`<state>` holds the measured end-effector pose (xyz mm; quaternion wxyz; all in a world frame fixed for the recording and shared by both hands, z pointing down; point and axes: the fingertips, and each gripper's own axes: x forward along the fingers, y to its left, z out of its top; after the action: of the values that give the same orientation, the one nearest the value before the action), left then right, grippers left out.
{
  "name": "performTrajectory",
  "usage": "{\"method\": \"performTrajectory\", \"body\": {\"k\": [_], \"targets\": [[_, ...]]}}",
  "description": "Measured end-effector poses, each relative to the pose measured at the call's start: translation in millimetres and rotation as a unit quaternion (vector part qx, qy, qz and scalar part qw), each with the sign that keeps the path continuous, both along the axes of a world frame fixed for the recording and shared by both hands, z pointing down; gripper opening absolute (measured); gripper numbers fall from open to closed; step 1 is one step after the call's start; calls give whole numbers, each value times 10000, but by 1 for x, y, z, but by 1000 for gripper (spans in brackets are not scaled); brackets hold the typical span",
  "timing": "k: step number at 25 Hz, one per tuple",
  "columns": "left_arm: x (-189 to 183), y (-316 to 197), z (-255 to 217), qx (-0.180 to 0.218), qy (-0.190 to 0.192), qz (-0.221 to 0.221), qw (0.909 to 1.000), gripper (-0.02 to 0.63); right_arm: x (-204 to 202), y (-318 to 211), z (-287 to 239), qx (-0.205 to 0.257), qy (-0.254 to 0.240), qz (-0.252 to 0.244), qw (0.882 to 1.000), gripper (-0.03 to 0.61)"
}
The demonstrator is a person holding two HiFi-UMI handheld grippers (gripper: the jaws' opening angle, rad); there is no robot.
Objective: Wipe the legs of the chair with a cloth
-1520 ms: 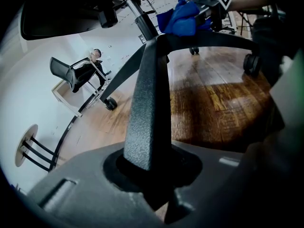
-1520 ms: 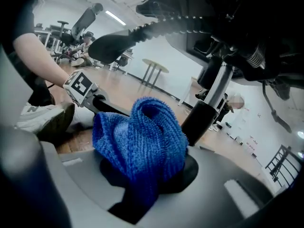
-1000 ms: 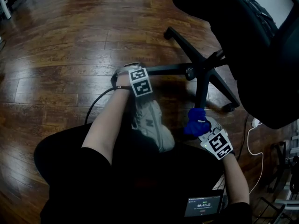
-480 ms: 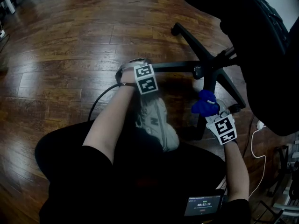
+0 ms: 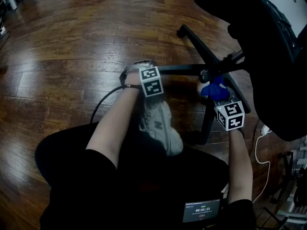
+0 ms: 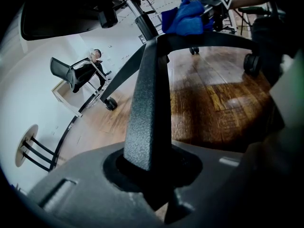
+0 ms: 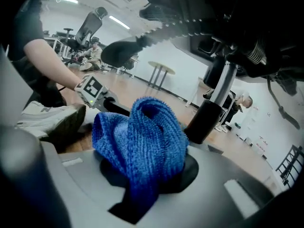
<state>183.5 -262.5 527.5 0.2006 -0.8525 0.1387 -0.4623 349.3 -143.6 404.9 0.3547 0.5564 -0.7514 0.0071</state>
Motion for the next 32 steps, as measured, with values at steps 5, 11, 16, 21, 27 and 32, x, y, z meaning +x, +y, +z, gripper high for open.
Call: {"method": "performTrajectory", "body": {"k": [5,11,16,21,27,32], "targets": [[-1,0,0,6,-19,37,10000,78,-48,97,30,-622,42,-888,9941,81],[-1,-2,1,7,-15,-15,10000,78,-81,179,59,-1311,413,-1683,9761,81],[0,0,2,-8,-18,-24,10000,78,-72,154,52,-1162,160,-1386,9834,80],[1,-2,-1,35,-1,-38,10000,78,-32,70,26,-372,169,-750,9963,80],[2,0,-1,56,15,-3,10000,78,10,-25,-5,51,-6,223,9997,81],[0,0,-1,54,13,10,10000,78,2,-15,-2,22,96,109,9999,81]]}}
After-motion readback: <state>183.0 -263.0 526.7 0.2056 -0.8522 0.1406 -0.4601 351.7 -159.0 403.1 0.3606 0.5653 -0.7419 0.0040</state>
